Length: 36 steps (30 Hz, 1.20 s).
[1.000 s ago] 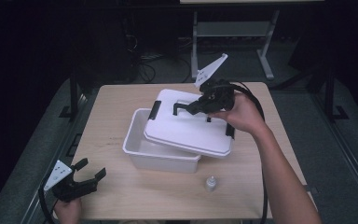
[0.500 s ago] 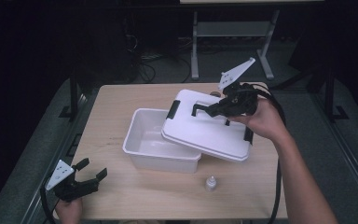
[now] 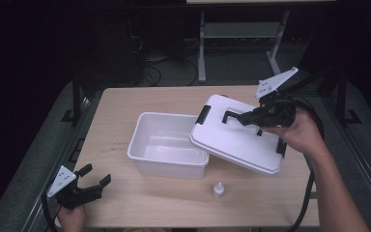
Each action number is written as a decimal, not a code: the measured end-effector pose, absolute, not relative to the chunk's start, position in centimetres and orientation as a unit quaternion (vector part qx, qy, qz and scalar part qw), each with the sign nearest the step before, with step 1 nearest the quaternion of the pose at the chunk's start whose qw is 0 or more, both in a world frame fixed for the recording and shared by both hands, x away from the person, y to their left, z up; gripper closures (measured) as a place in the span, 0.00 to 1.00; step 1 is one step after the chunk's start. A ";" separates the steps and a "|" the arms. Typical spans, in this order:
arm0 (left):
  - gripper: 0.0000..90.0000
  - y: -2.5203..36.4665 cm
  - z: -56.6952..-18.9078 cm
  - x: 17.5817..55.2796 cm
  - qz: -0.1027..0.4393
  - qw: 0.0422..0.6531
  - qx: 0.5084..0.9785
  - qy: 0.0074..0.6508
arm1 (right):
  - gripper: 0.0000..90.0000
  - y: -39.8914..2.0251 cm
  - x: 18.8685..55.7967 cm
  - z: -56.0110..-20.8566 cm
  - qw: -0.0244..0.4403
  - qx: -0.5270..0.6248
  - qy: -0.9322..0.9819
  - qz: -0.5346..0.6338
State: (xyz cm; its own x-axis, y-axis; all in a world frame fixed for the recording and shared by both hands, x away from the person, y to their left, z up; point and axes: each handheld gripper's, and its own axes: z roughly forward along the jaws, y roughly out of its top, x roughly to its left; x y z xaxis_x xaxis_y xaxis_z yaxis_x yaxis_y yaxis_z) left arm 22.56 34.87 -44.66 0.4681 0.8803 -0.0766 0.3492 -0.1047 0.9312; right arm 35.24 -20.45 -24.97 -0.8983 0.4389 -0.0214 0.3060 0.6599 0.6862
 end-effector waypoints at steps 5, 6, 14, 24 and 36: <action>0.14 34.8 -44.6 22.5 0.266 0.503 0.696 0.439 | 0.93 -21.7 34.7 -25.5 0.096 0.217 0.904 0.356; 0.14 34.7 -44.6 22.5 0.267 0.503 0.695 0.439 | 0.93 -22.0 34.5 -25.7 0.096 0.219 0.903 0.356; 0.14 34.7 -44.5 22.4 0.269 0.499 0.698 0.437 | 0.93 -24.9 33.2 -27.0 0.100 0.246 0.898 0.351; 0.14 34.3 -44.5 22.5 0.270 0.498 0.702 0.432 | 0.93 -27.0 32.4 -28.4 0.103 0.268 0.893 0.347; 0.14 34.3 -44.6 22.5 0.272 0.494 0.705 0.430 | 0.93 -28.3 32.0 -31.9 0.092 0.293 0.890 0.339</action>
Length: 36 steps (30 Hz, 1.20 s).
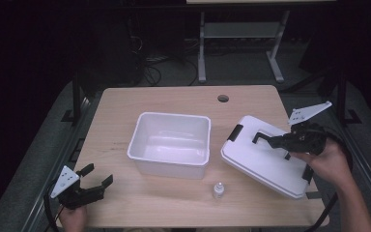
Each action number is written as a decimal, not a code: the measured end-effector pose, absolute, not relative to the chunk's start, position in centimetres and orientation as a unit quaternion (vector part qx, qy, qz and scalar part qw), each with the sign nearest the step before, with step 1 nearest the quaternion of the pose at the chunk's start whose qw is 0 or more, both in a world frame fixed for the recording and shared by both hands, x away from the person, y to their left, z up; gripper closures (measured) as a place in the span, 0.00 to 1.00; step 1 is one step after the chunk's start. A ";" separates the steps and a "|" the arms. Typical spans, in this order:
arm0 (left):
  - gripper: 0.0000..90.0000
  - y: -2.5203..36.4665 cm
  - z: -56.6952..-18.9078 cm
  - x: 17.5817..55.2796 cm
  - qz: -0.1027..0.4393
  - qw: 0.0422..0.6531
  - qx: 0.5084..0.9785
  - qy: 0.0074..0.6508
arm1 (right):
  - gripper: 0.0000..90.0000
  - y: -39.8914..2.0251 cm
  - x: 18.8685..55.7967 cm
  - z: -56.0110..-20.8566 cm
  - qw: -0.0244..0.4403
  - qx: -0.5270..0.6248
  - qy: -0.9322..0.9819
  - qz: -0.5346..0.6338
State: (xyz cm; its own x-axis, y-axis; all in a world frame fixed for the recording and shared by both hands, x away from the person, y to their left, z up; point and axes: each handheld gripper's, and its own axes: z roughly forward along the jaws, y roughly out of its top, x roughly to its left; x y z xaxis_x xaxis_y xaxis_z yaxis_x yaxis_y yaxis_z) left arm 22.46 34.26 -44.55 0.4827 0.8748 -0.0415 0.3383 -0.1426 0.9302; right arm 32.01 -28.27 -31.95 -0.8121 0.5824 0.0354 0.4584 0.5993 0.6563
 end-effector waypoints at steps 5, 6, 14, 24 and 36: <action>0.14 34.2 -44.5 22.4 0.274 0.495 0.705 0.429 | 0.93 -28.4 32.0 -33.3 0.083 0.298 0.889 0.337; 0.14 34.2 -44.5 22.4 0.273 0.495 0.705 0.429 | 0.93 -28.3 32.0 -33.9 0.082 0.301 0.889 0.334; 0.14 34.4 -44.5 22.5 0.274 0.495 0.703 0.431 | 0.93 -28.2 32.0 -35.9 0.071 0.308 0.888 0.335; 0.14 34.4 -44.5 22.5 0.276 0.492 0.703 0.432 | 0.93 -27.8 32.3 -38.4 0.061 0.317 0.886 0.333; 0.14 34.4 -44.5 22.5 0.279 0.491 0.704 0.430 | 0.93 -28.2 32.5 -40.2 0.053 0.333 0.881 0.332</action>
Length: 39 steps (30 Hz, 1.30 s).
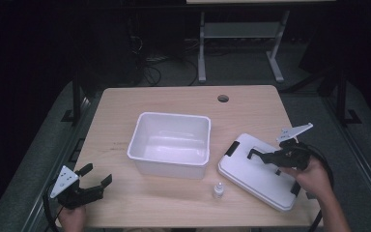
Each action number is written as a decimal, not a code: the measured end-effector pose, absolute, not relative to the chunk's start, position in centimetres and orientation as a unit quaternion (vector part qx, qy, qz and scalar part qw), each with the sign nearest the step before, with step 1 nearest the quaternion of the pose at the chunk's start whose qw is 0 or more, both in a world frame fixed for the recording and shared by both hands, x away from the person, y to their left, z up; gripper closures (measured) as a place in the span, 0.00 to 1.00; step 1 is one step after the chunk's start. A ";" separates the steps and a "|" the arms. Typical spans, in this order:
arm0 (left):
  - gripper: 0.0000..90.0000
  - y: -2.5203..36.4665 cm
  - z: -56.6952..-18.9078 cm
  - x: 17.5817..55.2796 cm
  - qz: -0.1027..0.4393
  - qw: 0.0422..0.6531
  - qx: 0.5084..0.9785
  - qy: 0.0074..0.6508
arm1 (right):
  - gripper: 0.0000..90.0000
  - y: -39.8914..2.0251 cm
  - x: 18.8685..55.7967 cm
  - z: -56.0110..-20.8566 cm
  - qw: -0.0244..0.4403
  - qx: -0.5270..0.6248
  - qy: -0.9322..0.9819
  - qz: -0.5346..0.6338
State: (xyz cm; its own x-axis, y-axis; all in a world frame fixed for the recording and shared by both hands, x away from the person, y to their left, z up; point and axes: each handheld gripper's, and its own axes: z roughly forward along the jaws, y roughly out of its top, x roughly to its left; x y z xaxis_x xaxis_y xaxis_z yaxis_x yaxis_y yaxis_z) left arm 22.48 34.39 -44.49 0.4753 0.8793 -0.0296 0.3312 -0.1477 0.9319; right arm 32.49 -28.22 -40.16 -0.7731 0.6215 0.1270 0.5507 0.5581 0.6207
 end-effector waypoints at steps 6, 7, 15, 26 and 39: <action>0.14 34.4 -44.5 22.5 0.279 0.491 0.705 0.430 | 0.93 -28.2 32.5 -40.9 0.053 0.337 0.881 0.328; 0.14 34.5 -44.5 22.5 0.279 0.491 0.705 0.430 | 0.93 -28.2 32.4 -41.0 0.056 0.336 0.881 0.328; 0.14 34.2 -44.5 22.4 0.279 0.489 0.708 0.427 | 0.92 -28.1 32.1 -41.3 0.054 0.339 0.881 0.327; 0.14 34.1 -44.5 22.4 0.279 0.489 0.709 0.425 | 0.82 -28.1 31.1 -40.4 0.055 0.335 0.875 0.345; 0.14 34.0 -44.4 22.3 0.280 0.490 0.708 0.424 | 0.63 -26.3 29.3 -38.9 0.066 0.309 0.884 0.345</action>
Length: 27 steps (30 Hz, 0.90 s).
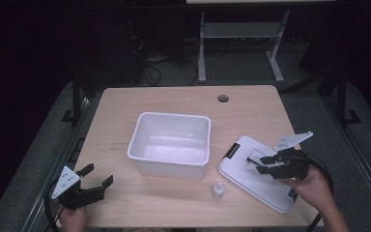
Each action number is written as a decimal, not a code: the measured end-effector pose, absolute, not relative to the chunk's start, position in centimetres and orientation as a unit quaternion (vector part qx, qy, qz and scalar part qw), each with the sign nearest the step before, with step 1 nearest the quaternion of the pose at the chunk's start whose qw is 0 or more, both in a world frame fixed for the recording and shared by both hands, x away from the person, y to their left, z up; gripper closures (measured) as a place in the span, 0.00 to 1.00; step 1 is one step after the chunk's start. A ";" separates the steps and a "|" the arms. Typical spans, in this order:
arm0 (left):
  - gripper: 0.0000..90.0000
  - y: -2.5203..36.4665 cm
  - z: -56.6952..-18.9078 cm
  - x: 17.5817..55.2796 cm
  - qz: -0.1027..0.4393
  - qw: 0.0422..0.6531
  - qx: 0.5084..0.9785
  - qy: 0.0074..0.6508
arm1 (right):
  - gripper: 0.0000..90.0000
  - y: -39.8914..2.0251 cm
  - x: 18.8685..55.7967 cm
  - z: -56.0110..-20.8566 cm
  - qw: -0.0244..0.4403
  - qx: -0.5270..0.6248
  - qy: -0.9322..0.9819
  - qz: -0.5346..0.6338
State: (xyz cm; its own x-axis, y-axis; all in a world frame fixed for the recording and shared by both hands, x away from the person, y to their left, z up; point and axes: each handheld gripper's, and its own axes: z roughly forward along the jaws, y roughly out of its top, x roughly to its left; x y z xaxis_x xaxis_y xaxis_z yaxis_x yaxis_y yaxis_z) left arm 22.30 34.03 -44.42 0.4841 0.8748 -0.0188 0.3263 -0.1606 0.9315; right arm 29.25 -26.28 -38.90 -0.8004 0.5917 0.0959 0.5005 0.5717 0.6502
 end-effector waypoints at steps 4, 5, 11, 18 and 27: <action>0.14 34.0 -44.4 22.3 0.282 0.488 0.711 0.422 | 0.59 -25.4 28.6 -38.6 0.064 0.295 0.885 0.355; 0.14 34.0 -44.4 22.3 0.282 0.487 0.711 0.422 | 0.57 -25.1 28.3 -38.6 0.061 0.289 0.886 0.358; 0.14 34.0 -44.4 22.3 0.281 0.488 0.711 0.421 | 0.53 -23.2 27.3 -38.5 0.054 0.266 0.893 0.360; 0.14 34.0 -44.5 22.3 0.279 0.485 0.714 0.422 | 0.47 -20.8 26.2 -38.8 0.039 0.236 0.898 0.369; 0.14 34.2 -44.5 22.3 0.280 0.488 0.711 0.422 | 0.45 -18.3 25.7 -39.9 0.020 0.216 0.902 0.373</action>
